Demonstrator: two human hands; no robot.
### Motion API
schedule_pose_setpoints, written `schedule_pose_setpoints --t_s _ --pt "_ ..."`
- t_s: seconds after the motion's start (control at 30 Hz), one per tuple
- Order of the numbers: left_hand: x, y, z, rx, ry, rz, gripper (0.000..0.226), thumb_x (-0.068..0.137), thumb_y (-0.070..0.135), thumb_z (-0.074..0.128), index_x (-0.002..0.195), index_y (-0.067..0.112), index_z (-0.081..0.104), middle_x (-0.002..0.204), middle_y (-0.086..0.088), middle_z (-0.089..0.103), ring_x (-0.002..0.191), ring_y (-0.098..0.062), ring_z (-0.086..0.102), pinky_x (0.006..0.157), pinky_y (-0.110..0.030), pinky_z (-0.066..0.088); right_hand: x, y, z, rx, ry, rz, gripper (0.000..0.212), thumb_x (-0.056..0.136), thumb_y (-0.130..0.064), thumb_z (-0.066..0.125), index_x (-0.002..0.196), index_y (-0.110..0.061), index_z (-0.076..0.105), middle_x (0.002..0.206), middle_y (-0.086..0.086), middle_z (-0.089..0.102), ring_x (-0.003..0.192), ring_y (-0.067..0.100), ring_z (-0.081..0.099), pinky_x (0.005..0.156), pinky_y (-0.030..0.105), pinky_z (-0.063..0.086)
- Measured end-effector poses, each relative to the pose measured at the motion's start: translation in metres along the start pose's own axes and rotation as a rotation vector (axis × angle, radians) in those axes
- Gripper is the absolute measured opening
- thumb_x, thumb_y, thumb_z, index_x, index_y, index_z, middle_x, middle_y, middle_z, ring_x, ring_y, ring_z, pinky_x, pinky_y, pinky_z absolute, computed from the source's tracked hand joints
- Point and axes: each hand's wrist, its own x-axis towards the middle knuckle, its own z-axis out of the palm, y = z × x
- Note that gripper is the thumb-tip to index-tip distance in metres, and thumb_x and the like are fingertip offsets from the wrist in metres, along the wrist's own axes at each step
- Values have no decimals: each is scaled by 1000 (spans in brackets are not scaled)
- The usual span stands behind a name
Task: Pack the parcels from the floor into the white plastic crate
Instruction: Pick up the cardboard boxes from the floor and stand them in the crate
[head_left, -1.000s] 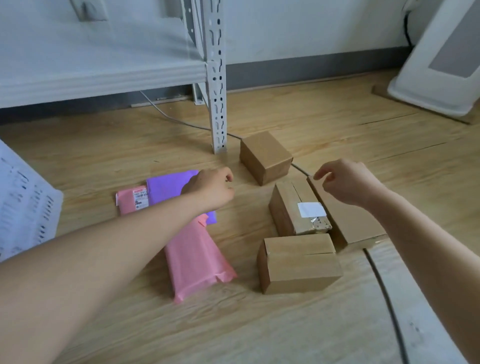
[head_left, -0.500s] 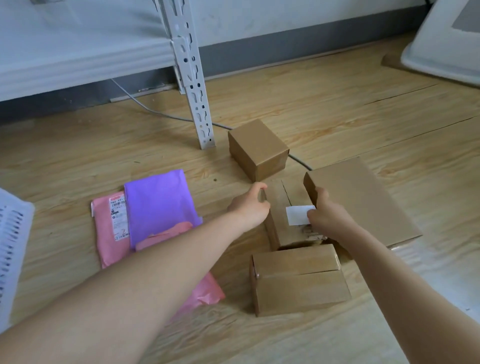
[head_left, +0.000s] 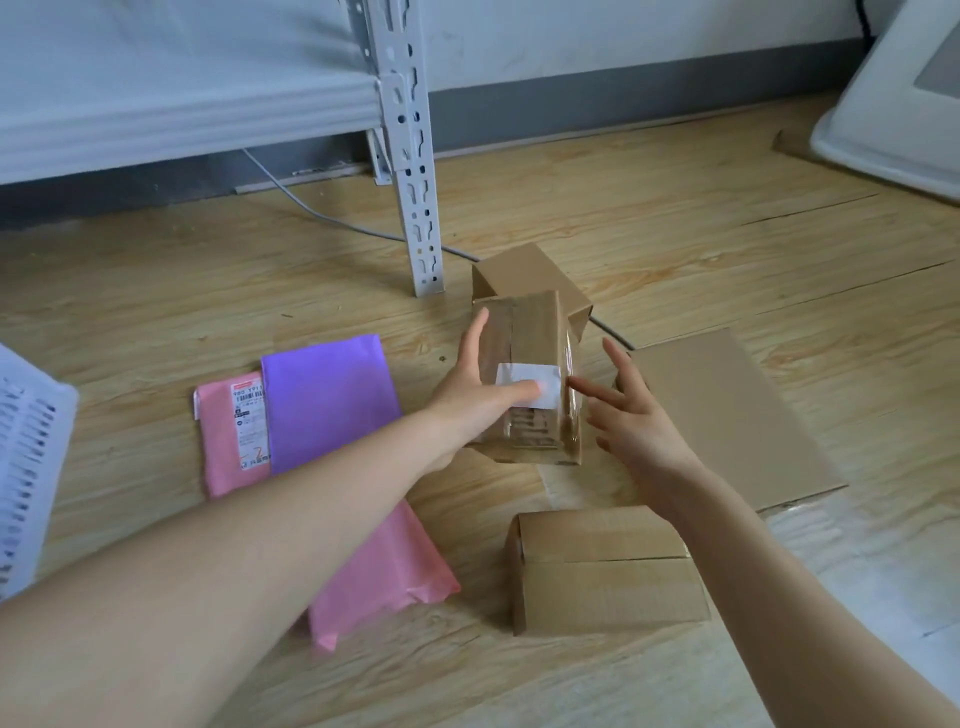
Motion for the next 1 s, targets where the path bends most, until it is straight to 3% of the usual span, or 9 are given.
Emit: schedule_pose_setpoints --t_s 0.13,0.2,0.3,0.43,0.63,0.73,0.8,0.87,1.0 --pt "-23 15 -19 65 52 48 126 54 45 85 137 57 -10 153 -9 15 138 -19 22 98 -28 28 -12 -21 21 -2 -88 -121 73 93 3 37 139 -50 18 126 -12 50 78 -19 59 56 6 49" --pt "-34 21 -33 100 121 41 126 54 41 85 135 58 -10 145 -14 23 132 -23 31 100 -31 34 -19 -32 33 -12 -126 -167 74 93 5 35 138 -51 18 127 -12 49 85 -14 59 76 9 47" --pt "-50 29 -63 66 139 58 118 53 36 78 132 61 -6 134 -9 35 116 -20 44 86 -29 42 -29 -53 54 -70 -156 -199 76 93 7 34 140 -49 12 134 -13 41 123 9 46 71 19 52" --pt "-75 44 -109 -115 51 149 116 54 34 69 139 51 -8 116 15 47 101 0 49 77 -20 38 -29 -77 80 185 -75 -106 65 97 -10 38 146 -37 4 131 -8 39 109 10 48 81 22 50" --pt "-118 62 -176 -323 -39 234 92 63 26 57 128 66 7 78 7 54 58 -6 55 57 -22 47 -41 -108 131 572 -312 129 55 89 -62 25 106 -33 68 113 2 69 95 26 68 70 48 56" --pt "-133 68 -207 -151 27 351 79 74 15 53 116 71 16 88 14 58 78 3 53 74 -13 42 -48 -122 163 467 -264 105 51 83 -66 37 115 -34 62 108 5 69 92 28 67 76 45 54" --pt "-146 71 -226 96 62 390 78 84 9 49 117 72 17 133 17 44 107 15 37 81 1 28 -53 -132 185 425 -200 46 56 84 -58 48 133 -35 37 116 10 60 87 28 63 70 40 53" --pt "-157 72 -247 297 124 390 69 88 20 48 126 70 20 151 4 22 127 3 24 91 -6 20 -58 -141 207 428 -202 -19 59 85 -49 55 135 -46 22 124 5 57 83 22 65 62 34 52" --pt "-181 77 -297 349 159 348 71 79 63 55 134 64 11 145 0 33 133 -15 30 101 -25 25 -72 -164 247 407 -268 -167 64 90 -29 56 128 -59 15 97 -6 71 76 18 69 60 37 56"
